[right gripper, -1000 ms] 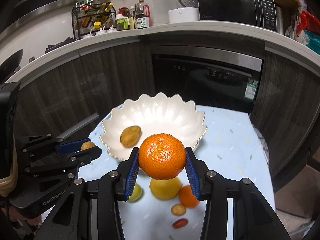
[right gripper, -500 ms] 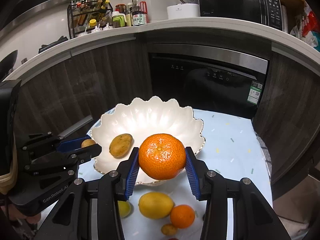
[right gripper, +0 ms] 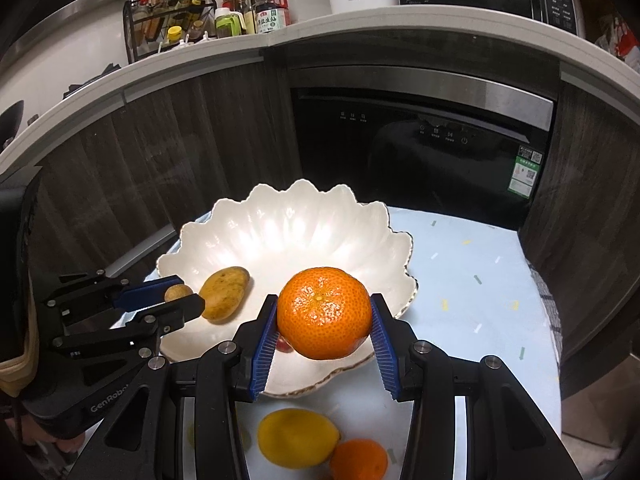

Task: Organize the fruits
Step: 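Open the left gripper over the bowl while the right gripper releases the orange into it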

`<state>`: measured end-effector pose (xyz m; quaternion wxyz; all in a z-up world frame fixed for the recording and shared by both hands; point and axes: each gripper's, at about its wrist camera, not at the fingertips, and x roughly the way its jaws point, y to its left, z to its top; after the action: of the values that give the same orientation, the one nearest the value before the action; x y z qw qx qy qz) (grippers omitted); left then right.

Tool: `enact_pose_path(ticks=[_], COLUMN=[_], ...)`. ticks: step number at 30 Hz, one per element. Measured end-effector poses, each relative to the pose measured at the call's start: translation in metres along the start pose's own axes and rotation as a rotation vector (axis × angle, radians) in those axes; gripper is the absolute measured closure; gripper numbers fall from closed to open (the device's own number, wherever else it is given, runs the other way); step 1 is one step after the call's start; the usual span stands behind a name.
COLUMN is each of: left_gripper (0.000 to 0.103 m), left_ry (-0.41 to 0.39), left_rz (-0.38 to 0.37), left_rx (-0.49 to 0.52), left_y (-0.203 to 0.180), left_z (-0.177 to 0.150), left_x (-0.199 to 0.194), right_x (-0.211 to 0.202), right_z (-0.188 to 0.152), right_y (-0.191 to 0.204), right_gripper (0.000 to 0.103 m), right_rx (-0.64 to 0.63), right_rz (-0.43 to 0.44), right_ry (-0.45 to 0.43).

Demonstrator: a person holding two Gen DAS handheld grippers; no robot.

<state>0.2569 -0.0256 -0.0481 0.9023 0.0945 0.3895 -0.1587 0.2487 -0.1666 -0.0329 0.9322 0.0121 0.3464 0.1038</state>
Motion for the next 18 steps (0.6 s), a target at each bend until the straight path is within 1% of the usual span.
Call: enact_pose_path(ticks=[13, 14, 16, 18], left_gripper=[0.08, 0.079, 0.069, 0.065], left_ry=[0.041, 0.043, 0.044, 0.041], left_rz=[-0.008, -0.004, 0.005, 0.013], left_rx=[-0.008, -0.008, -0.002, -0.001], left_y=[0.002, 0.002, 0.002, 0.001], left_z=[-0.005, -0.005, -0.006, -0.007], left_x=[0.022, 0.022, 0.023, 0.023], right_x=[0.021, 0.022, 0.024, 0.026], right_z=[-0.003, -0.003, -0.004, -0.004], right_y=[-0.004, -0.004, -0.005, -0.006], right_gripper=[0.057, 0.057, 0.057, 0.056], right_rx=[0.005, 0.005, 0.005, 0.012], right_rz=[0.0, 0.0, 0.002, 0.003], right_ry=[0.037, 0.041, 0.046, 0.053])
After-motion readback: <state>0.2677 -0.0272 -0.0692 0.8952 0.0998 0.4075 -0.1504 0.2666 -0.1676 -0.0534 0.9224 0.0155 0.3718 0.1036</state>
